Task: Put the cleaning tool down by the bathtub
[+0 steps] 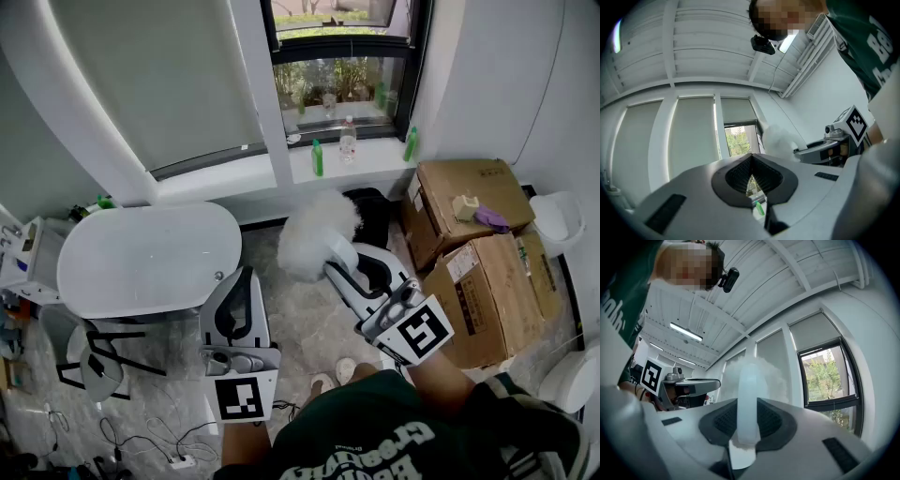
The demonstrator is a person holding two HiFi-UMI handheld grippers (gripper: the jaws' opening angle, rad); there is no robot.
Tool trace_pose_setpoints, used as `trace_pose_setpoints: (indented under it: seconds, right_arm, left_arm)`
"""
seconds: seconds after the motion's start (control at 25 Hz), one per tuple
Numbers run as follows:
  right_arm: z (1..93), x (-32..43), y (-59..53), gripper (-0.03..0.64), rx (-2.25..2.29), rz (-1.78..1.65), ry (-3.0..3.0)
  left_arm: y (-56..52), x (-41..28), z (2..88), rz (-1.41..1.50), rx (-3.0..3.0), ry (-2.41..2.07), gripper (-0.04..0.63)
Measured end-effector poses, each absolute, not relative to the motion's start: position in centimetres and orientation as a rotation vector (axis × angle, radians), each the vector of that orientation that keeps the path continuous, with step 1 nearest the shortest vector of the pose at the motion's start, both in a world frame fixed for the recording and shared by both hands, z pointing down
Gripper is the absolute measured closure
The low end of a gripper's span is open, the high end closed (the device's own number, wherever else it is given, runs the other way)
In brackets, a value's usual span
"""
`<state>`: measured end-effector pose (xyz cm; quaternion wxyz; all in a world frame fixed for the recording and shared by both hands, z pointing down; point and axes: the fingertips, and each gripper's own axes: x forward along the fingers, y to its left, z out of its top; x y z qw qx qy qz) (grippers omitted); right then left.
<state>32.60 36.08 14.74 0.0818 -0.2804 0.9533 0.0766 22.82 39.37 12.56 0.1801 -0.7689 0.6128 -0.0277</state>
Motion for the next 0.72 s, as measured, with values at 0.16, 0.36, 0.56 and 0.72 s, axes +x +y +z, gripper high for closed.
trace_pose_setpoints:
  seconds: [0.16, 0.36, 0.56, 0.72]
  right_arm:
    - [15.5, 32.9, 35.8, 0.525, -0.871, 0.226, 2.865]
    - [15.3, 33.4, 35.6, 0.523, -0.845, 0.18, 2.85]
    - [15.8, 34.2, 35.2, 0.523, -0.838, 0.162, 2.858]
    - [16.3, 34.9, 34.7, 0.523, -0.821, 0.14, 2.859]
  left_arm:
    - [39.2, 22.9, 12.4, -0.039, -2.187, 1.731, 0.586]
    - [39.0, 23.2, 12.3, -0.051, -2.185, 1.726, 0.586]
    - [38.6, 24.0, 12.3, -0.052, -2.185, 1.731, 0.588]
    - [38.1, 25.1, 12.4, -0.065, -2.184, 1.727, 0.586]
